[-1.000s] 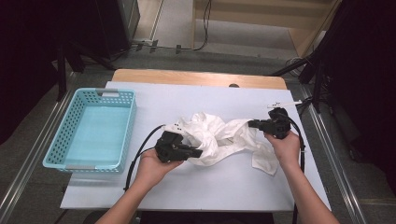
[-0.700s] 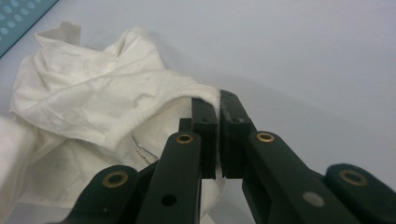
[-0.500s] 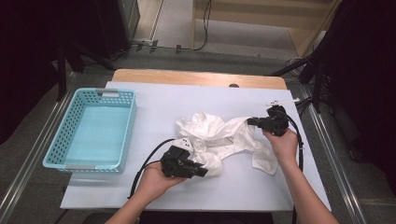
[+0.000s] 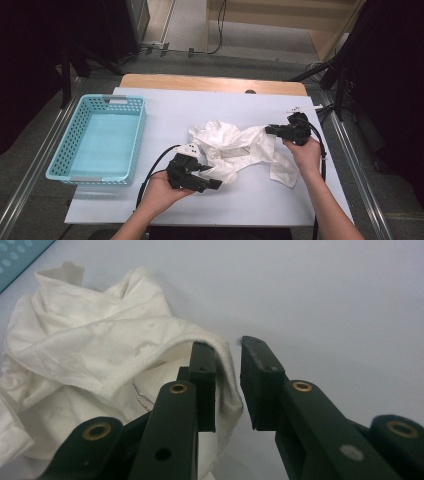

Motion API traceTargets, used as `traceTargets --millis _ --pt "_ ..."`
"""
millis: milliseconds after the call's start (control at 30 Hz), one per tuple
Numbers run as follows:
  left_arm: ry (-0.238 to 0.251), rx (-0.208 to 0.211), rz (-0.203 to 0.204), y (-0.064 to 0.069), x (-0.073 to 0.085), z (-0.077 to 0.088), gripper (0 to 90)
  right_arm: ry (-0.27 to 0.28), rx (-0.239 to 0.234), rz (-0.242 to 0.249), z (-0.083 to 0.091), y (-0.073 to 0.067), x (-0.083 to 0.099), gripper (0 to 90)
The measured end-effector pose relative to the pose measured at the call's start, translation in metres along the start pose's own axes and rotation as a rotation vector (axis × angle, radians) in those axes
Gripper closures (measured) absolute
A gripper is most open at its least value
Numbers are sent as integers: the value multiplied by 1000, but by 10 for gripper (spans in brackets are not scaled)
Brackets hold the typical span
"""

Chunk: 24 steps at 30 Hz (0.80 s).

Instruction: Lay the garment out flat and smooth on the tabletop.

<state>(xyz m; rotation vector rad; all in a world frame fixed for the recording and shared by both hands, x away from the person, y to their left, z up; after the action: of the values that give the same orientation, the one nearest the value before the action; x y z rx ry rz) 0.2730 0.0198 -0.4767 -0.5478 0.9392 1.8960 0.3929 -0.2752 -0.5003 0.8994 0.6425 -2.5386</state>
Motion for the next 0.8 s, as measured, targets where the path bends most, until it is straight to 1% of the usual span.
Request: traceTargets --millis 33,67,133,200,267,300,400,433,500,600,633,767,800 --pt "-3 -8 3 -1 1 0 389 -1 -3 -2 0 0 0 731" --pt "-9 -6 10 -4 2 1 373 0 -4 -5 1 0 0 727" --pt "-16 -7 43 -11 6 0 330 0 -4 -7 2 0 0 713" --pt "-29 -7 63 -16 9 0 314 1 -6 -1 2 -1 1 706" --pt "-42 -40 75 -21 11 -1 237 3 -7 2 3 -2 1 704" --pt "-42 -51 78 -23 12 -1 224 1 -8 3 3 -2 1 700" --pt "-30 -57 91 -27 12 1 223 -1 -11 10 2 -4 1 690" --pt "-25 -57 93 -28 12 1 224 -2 -9 11 2 -4 1 679" --pt "-20 -71 85 -29 11 3 225 2 -10 10 3 -4 1 652" --pt "-9 -81 81 -31 8 5 226 16 -6 7 6 -3 0 580" --pt "-6 -90 77 -31 7 6 227 22 -5 6 8 -3 0 547" --pt "17 -101 75 -34 0 8 231 45 -20 2 14 -3 -2 472" --pt "18 -106 71 -35 -1 9 232 45 -12 3 15 -3 -2 467"
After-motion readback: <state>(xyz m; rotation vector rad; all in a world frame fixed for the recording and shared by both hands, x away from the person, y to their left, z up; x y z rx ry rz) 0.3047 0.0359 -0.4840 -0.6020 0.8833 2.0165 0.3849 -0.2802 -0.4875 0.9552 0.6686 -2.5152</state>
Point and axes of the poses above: each handheld gripper's, and its own axes: z roughly backward along the jaws, x roughly out of its underside, y roughly to its right, the point moved 6 cm from there along -z, roughly forward along the jaws, and after that the axes turned 1 degree about -y, right-handed, at the moved point
